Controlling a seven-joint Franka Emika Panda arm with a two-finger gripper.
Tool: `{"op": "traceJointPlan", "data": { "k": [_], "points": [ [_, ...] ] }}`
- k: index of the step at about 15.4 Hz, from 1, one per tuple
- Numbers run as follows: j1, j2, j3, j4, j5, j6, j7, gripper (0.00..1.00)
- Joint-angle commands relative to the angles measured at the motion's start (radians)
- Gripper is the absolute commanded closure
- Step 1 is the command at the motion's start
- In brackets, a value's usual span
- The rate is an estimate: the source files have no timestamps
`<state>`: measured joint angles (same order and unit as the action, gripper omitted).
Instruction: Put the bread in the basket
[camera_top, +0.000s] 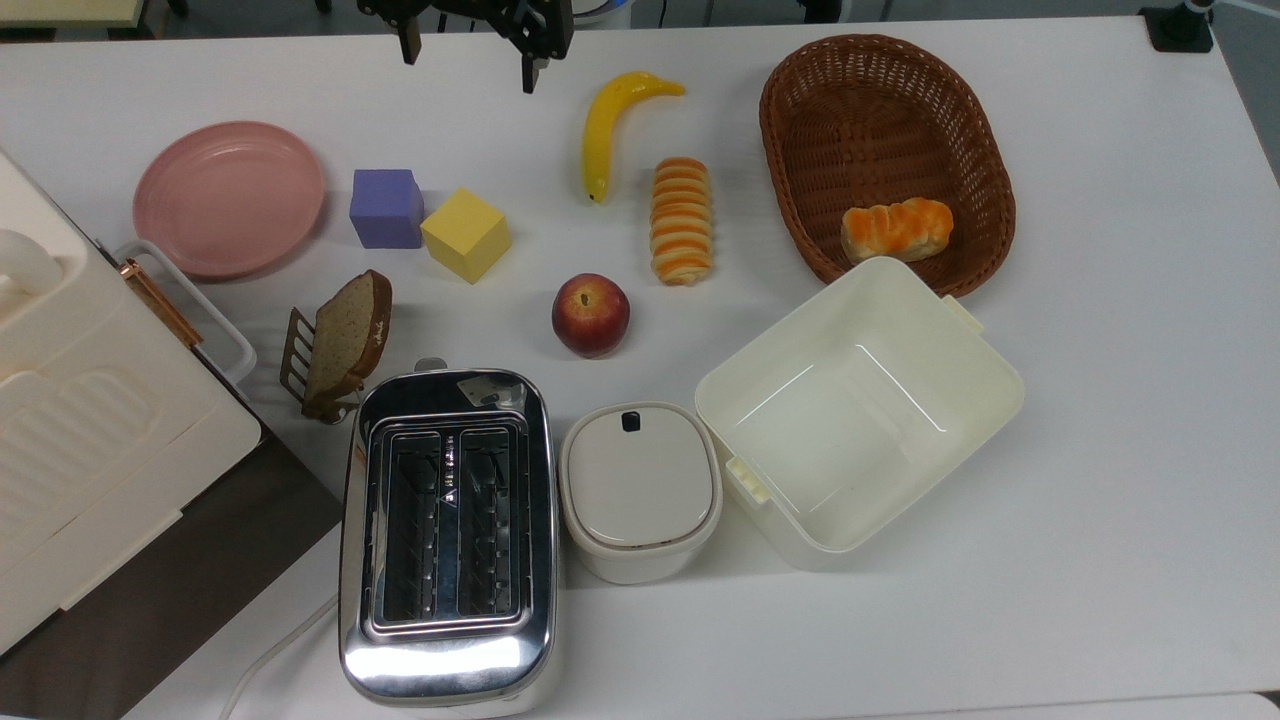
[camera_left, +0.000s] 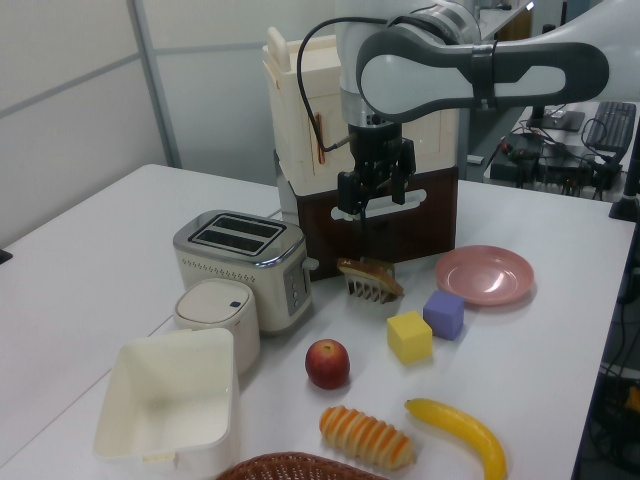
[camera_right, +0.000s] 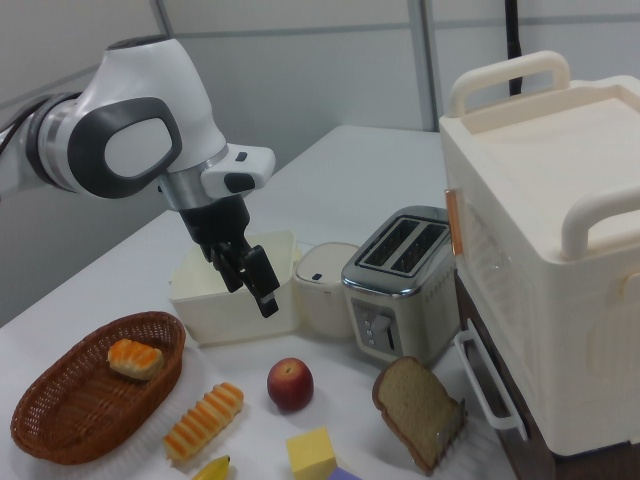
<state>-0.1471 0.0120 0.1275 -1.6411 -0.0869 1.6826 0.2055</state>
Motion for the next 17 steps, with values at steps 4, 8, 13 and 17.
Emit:
{"op": "traceJointPlan", "data": {
  "k": [4, 8, 13, 17],
  "points": [
    [0.014, -0.021, -0.023, 0.004, 0.029, -0.106, -0.097, 0.0],
    [0.015, -0.02, -0.023, 0.004, 0.027, -0.103, -0.106, 0.0],
    [0.017, -0.023, -0.022, -0.011, 0.029, -0.113, -0.104, 0.0],
    [0.015, -0.023, -0.022, -0.011, 0.029, -0.119, -0.106, 0.0]
  ]
}}
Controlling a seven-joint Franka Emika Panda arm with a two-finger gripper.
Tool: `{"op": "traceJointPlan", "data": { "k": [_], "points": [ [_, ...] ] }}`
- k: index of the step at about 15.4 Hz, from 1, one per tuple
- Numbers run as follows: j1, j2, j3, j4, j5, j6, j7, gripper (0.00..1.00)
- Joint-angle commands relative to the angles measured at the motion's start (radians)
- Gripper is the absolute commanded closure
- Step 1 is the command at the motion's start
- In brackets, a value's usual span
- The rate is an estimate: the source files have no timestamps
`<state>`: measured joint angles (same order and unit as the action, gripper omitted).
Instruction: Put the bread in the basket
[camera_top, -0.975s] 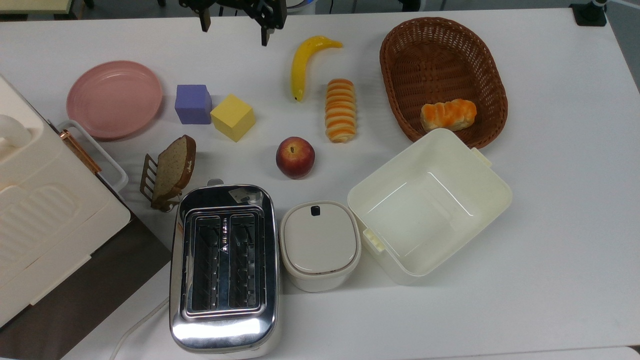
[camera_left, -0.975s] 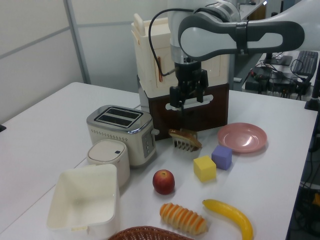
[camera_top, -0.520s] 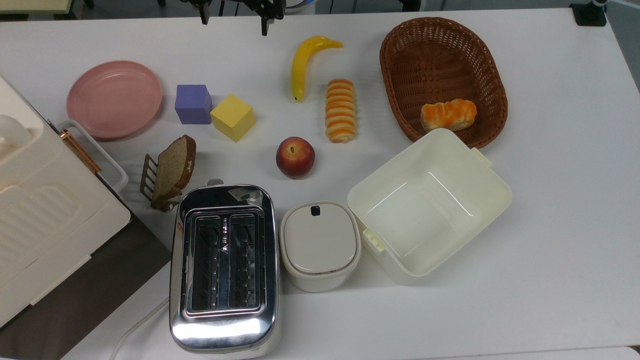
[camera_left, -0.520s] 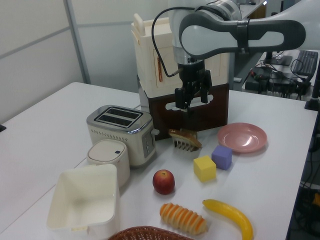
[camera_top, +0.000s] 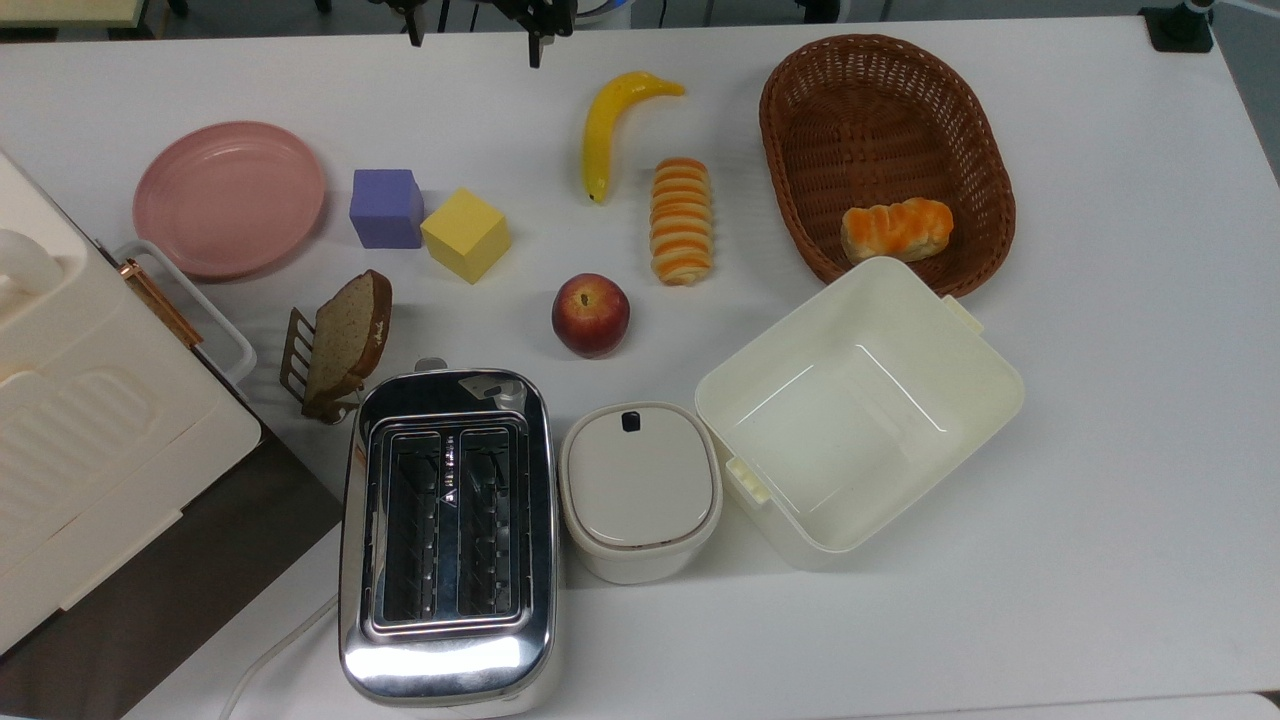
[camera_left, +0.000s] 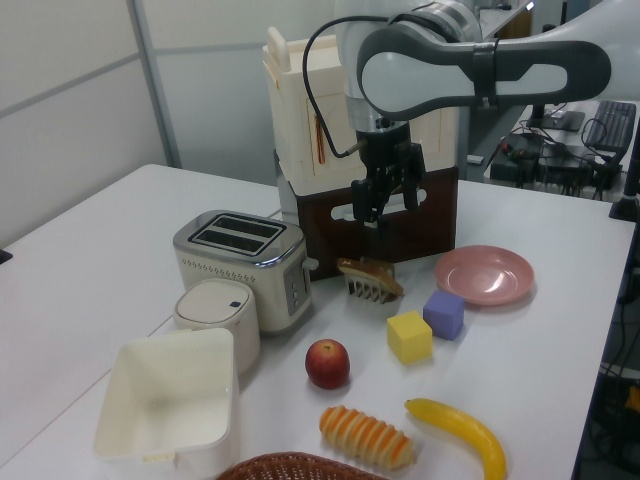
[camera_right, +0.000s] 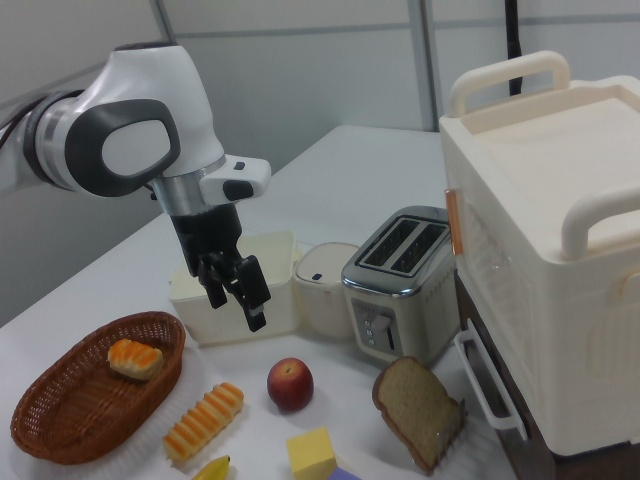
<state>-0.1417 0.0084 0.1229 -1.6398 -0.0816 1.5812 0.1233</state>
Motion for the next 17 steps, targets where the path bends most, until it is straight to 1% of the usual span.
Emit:
{"op": "traceJointPlan", "data": {
  "k": [1, 9, 11, 13, 17],
  "points": [
    [0.01, -0.018, -0.017, -0.012, 0.023, -0.018, -0.027, 0.0],
    [0.017, -0.013, -0.02, -0.008, 0.028, -0.012, -0.027, 0.0],
    [0.024, -0.015, -0.035, -0.006, 0.029, -0.012, -0.027, 0.0],
    [0.037, -0.013, -0.039, -0.006, 0.029, -0.009, -0.027, 0.0],
    [0.04, -0.012, -0.046, -0.006, 0.029, -0.009, -0.027, 0.0]
  ]
}}
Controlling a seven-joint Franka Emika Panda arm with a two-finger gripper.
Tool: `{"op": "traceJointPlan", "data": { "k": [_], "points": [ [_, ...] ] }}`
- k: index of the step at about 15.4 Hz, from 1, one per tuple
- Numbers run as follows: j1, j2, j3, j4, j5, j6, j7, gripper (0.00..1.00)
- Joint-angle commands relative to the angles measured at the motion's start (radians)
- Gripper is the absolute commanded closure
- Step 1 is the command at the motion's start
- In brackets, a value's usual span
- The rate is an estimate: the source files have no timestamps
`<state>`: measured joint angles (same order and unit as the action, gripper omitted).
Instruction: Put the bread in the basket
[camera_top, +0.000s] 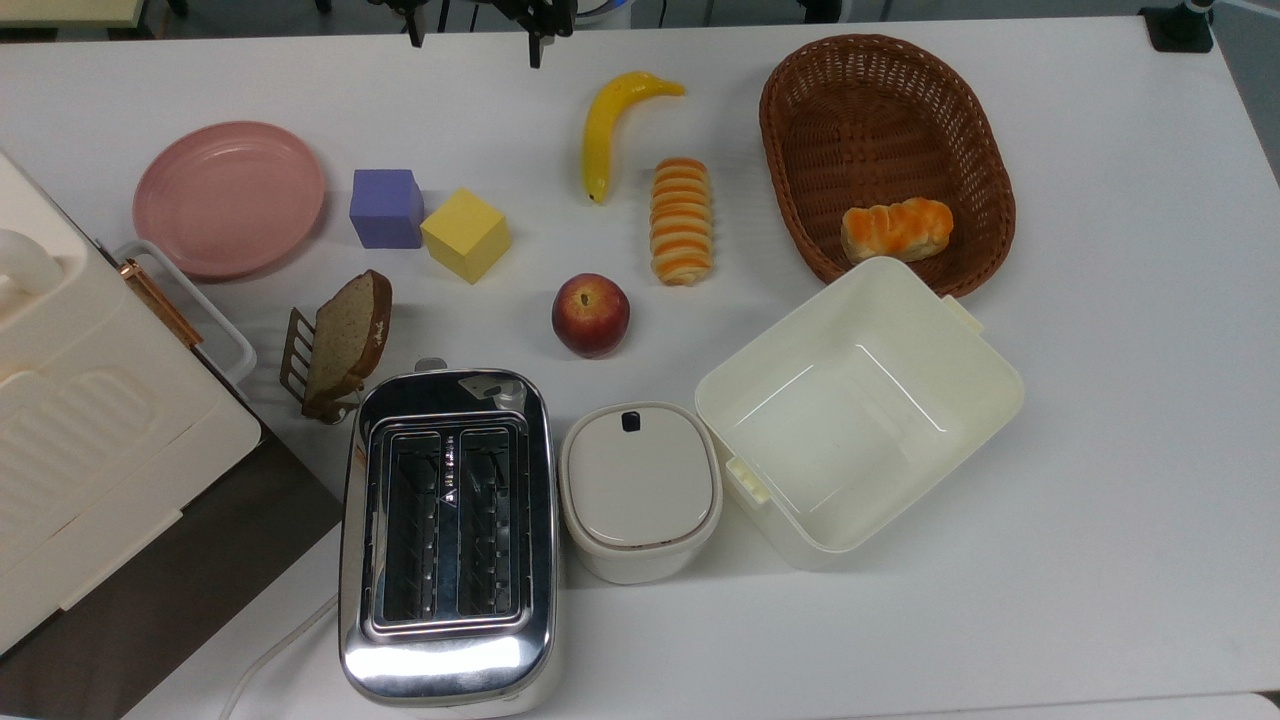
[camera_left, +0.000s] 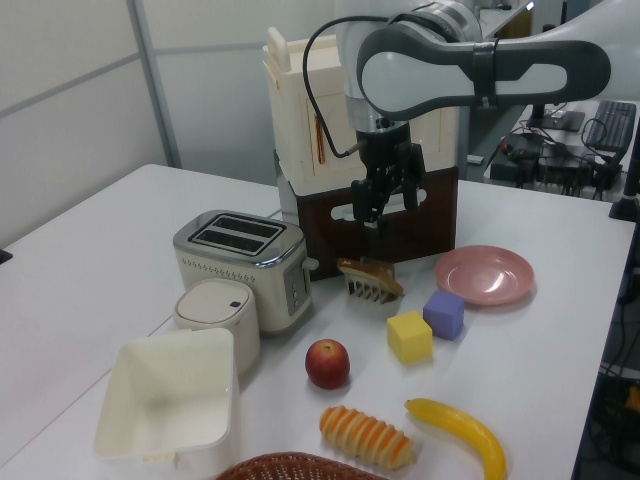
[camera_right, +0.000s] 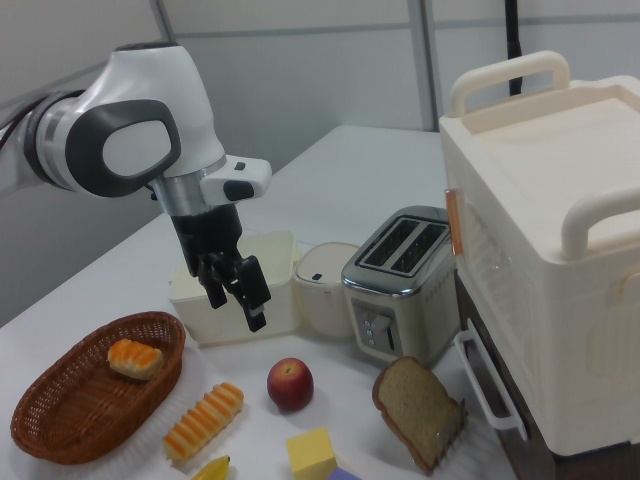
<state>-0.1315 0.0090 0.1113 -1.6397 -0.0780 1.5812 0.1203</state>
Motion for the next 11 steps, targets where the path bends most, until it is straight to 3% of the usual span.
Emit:
{"op": "traceJointPlan", "data": {
  "k": [1, 11],
  "points": [
    [0.03, -0.012, -0.035, -0.008, 0.026, -0.013, -0.024, 0.0],
    [0.055, -0.009, -0.019, -0.045, 0.024, -0.012, -0.057, 0.0]
  ]
}}
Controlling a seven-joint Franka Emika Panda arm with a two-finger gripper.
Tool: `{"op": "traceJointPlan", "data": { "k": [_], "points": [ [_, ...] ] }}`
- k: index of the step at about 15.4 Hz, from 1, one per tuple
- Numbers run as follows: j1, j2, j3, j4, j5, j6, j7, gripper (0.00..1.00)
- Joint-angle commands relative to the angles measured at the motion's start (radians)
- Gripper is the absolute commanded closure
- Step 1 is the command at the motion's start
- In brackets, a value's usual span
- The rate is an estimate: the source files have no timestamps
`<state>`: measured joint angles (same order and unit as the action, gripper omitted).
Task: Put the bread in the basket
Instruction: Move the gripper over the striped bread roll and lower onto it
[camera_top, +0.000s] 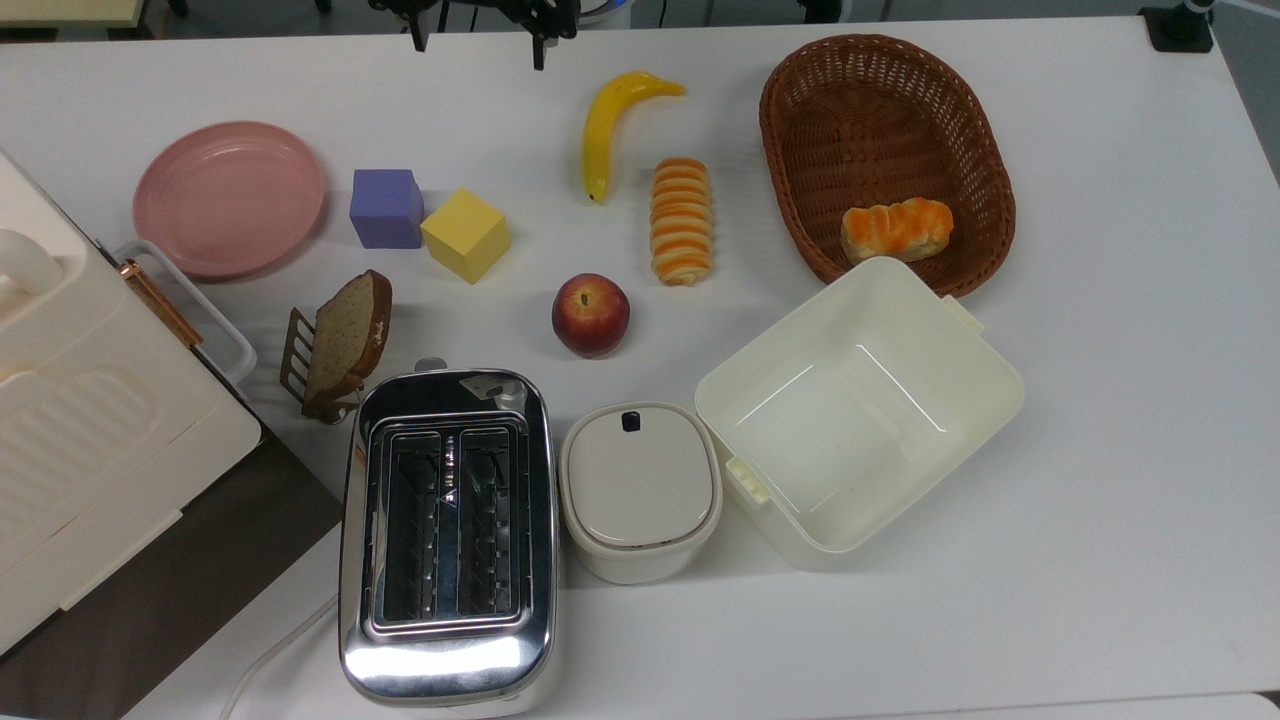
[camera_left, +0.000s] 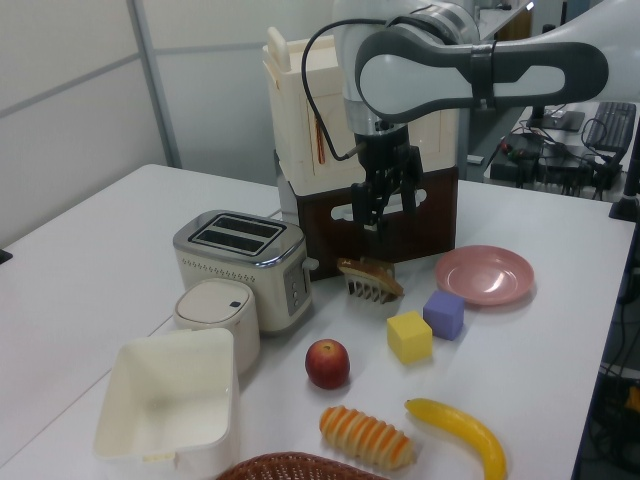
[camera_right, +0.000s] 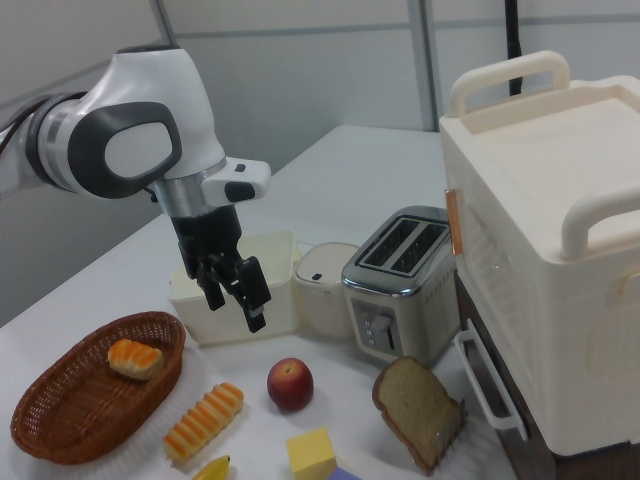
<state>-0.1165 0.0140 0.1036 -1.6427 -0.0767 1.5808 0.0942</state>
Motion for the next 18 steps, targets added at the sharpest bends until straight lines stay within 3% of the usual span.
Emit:
{"op": "traceJointPlan", "data": {
  "k": [1, 7, 13, 18],
  "points": [
    [0.063, -0.014, -0.012, -0.055, 0.023, -0.005, -0.033, 0.0],
    [0.175, 0.012, -0.012, -0.133, 0.025, 0.097, -0.011, 0.0],
    [0.216, 0.031, -0.012, -0.274, 0.026, 0.315, 0.028, 0.0],
    [0.239, -0.031, -0.012, -0.396, 0.026, 0.415, 0.093, 0.0]
  ]
}}
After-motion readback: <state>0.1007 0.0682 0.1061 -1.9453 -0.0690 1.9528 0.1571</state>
